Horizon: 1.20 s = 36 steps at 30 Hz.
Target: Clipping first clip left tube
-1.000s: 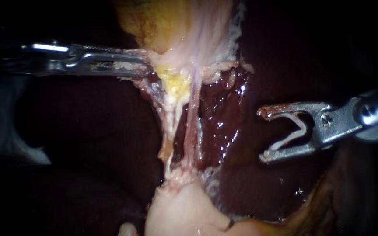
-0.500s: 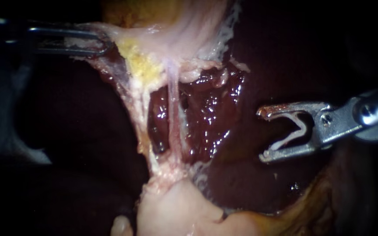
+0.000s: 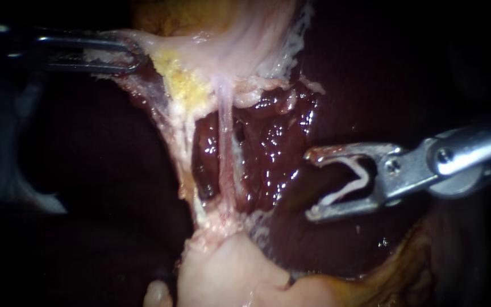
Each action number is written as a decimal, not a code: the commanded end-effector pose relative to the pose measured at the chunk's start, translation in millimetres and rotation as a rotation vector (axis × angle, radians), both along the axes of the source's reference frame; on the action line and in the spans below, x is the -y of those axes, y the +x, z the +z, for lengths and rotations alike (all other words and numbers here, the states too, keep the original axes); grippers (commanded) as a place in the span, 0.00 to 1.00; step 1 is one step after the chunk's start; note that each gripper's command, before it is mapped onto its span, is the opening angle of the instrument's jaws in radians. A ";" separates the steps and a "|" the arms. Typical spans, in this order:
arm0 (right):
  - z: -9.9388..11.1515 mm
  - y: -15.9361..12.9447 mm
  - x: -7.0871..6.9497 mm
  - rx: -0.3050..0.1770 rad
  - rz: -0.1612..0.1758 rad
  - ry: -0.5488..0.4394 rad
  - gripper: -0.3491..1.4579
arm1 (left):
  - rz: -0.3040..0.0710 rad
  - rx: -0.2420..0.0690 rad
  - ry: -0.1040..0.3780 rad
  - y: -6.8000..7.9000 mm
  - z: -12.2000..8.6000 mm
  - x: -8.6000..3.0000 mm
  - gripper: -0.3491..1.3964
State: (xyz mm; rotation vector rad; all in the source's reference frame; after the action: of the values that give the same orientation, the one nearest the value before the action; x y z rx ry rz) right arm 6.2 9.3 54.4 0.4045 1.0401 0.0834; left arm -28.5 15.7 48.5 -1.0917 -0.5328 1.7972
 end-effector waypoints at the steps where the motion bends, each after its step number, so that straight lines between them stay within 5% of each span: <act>1: 0.1 0.6 0.2 0.000 0.008 0.013 0.47 | 0.000 -0.001 -0.001 -0.1 0.0 0.0 0.00; 16: 2.6 7.3 1.4 -0.042 0.040 0.101 0.47 | -0.003 -0.004 -0.002 -0.2 -0.1 0.1 0.00; 36: 7.6 10.9 0.9 -0.052 0.057 0.147 0.47 | -0.004 -0.004 -0.002 -0.3 -0.2 0.2 0.00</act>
State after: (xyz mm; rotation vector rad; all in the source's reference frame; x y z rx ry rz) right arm 17.1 8.4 62.3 0.5129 1.1014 0.2010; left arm -28.8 15.4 48.4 -1.0896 -0.5261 1.7963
